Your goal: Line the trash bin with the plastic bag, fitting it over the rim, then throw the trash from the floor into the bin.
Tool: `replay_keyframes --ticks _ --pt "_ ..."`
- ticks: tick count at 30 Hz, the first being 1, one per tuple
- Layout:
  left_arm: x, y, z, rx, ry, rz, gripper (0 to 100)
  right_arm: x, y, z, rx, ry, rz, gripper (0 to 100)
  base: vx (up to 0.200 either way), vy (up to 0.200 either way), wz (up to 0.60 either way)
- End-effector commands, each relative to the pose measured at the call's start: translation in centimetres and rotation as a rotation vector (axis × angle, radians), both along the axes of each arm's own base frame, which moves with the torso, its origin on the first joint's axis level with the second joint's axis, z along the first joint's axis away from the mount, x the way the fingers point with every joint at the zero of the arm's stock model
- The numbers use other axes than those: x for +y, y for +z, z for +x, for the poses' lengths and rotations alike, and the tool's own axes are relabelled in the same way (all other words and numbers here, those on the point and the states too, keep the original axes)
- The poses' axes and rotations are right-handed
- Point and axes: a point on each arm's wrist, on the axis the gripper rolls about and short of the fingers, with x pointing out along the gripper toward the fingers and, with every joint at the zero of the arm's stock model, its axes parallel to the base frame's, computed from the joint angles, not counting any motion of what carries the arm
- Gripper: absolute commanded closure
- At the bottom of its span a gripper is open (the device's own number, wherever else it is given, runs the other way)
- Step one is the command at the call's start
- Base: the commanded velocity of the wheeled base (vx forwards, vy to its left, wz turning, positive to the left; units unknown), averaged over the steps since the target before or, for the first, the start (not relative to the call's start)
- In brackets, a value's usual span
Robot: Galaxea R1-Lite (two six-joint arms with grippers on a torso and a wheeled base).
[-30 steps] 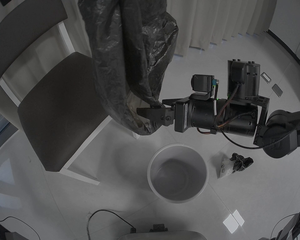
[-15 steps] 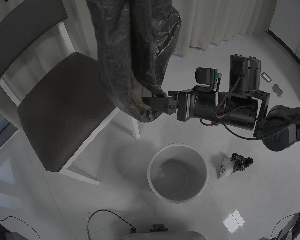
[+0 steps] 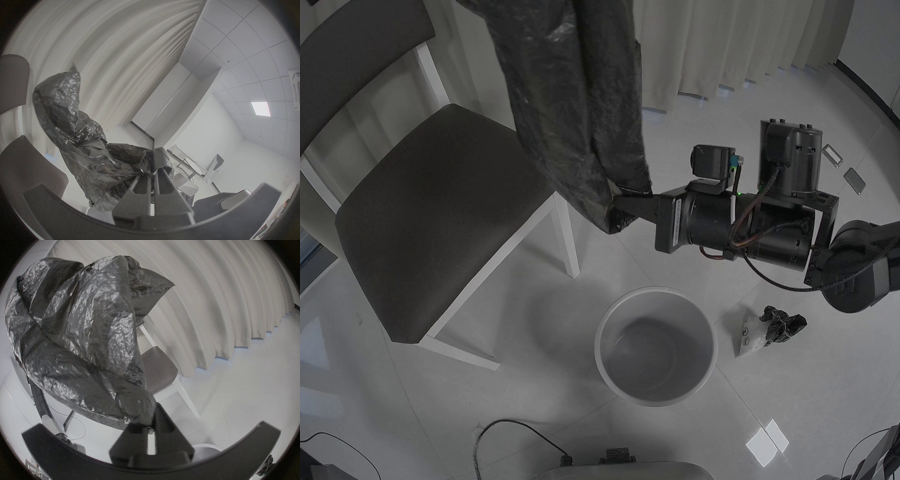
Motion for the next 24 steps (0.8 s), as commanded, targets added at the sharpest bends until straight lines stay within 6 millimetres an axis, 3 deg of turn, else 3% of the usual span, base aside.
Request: replay_keyframes --ticks 1,7,15,20,24 --pt "-0.1 -0.7 0.1 0.014 0.011 0.034 100 -1.6 -0.6 -2.2 0.024 -0.003 -0.035 100 0.000 0.000 0.00" --pt "-1.9 -5.1 1.4 0.109 0.071 0.286 100 -7.2 -3.3 -9.2 0.099 -0.006 -0.101 100 0.000 0.000 0.00" --pt "-5.2 -10.8 2.8 0.187 0.063 0.542 100 -13.8 -8.5 -16.4 0.233 -0.062 -0.193 100 0.000 0.000 0.00" --pt "-6.8 -13.3 3.7 0.242 0.053 0.631 100 -15.6 -10.7 -18.8 0.345 -0.069 -0.269 100 0.000 0.000 0.00" --pt "-7.2 -15.5 5.1 0.310 0.028 0.690 100 -15.9 -11.5 -19.1 0.418 -0.078 -0.317 100 0.000 0.000 0.00"
